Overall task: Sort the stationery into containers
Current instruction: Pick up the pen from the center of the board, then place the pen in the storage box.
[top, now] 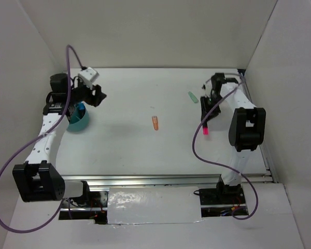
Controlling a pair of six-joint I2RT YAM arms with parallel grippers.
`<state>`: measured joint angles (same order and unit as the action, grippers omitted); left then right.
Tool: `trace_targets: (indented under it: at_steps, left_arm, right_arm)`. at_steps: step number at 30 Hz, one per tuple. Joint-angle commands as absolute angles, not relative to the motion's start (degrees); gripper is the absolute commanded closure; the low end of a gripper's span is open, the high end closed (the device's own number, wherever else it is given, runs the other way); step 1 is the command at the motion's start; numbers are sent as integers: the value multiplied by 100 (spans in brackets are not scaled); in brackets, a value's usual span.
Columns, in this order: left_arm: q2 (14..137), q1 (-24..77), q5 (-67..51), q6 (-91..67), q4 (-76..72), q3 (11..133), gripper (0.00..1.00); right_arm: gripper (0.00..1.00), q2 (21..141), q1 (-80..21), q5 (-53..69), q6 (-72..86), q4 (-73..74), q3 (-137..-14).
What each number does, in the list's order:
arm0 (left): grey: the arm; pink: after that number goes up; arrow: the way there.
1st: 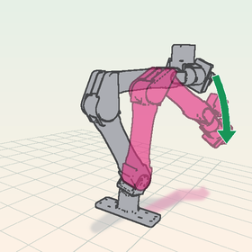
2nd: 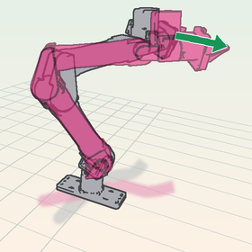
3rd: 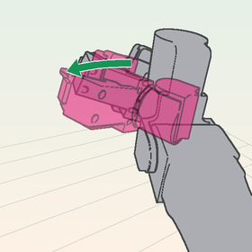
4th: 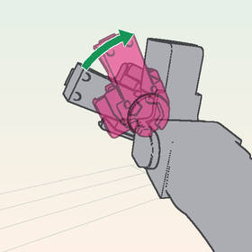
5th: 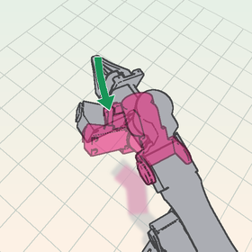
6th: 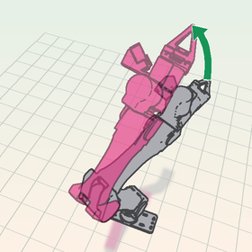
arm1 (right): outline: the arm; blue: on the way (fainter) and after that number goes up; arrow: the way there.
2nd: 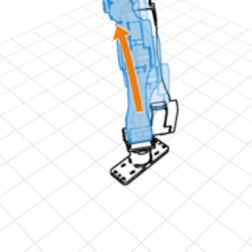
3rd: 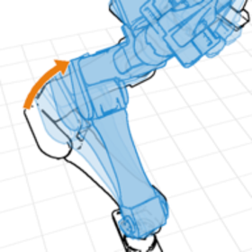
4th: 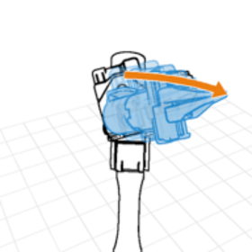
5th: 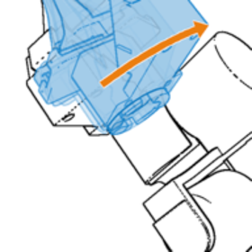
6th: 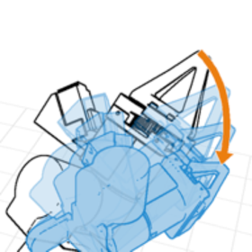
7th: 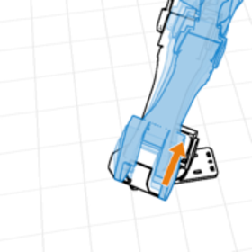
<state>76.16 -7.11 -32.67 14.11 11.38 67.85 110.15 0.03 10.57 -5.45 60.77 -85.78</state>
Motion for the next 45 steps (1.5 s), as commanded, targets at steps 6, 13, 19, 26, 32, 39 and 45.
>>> trace_targets:
  at_steps: [6, 13, 19, 26, 32, 39, 45]
  left_arm:
    - [6944, 1949, -4368, 6215, 1308, 6258, 26]
    - [7022, 3347, -4087, 8944, 1644, 5565, 27]
    - [7470, 3673, -4034, 10308, 1932, 5641, 28]
    - [8120, 3955, -3551, 10872, 2575, 6055, 33]
    - [8279, 4139, -3235, 11056, 2733, 6161, 45]
    - [8437, 4456, -2646, 10837, 2953, 6319, 50]
    - [8604, 4763, -2119, 10301, 2866, 6434, 55]
  right_arm:
    - [100, 11838, -1658, 3093, -518, 7259, -11732]
    - [100, 12129, -2558, 3830, -352, 7304, -11988]
    - [100, 12155, -3067, 4034, -220, 7313, -11700]
    - [100, 12112, -3199, 4175, -176, 7348, -11602]
    - [100, 12094, -3226, 4131, -79, 7304, -11487]
    - [100, 12164, -3208, 4043, 165, 7260, -11470]
    - [100, 12147, -3173, 3982, 325, 7216, -11435]
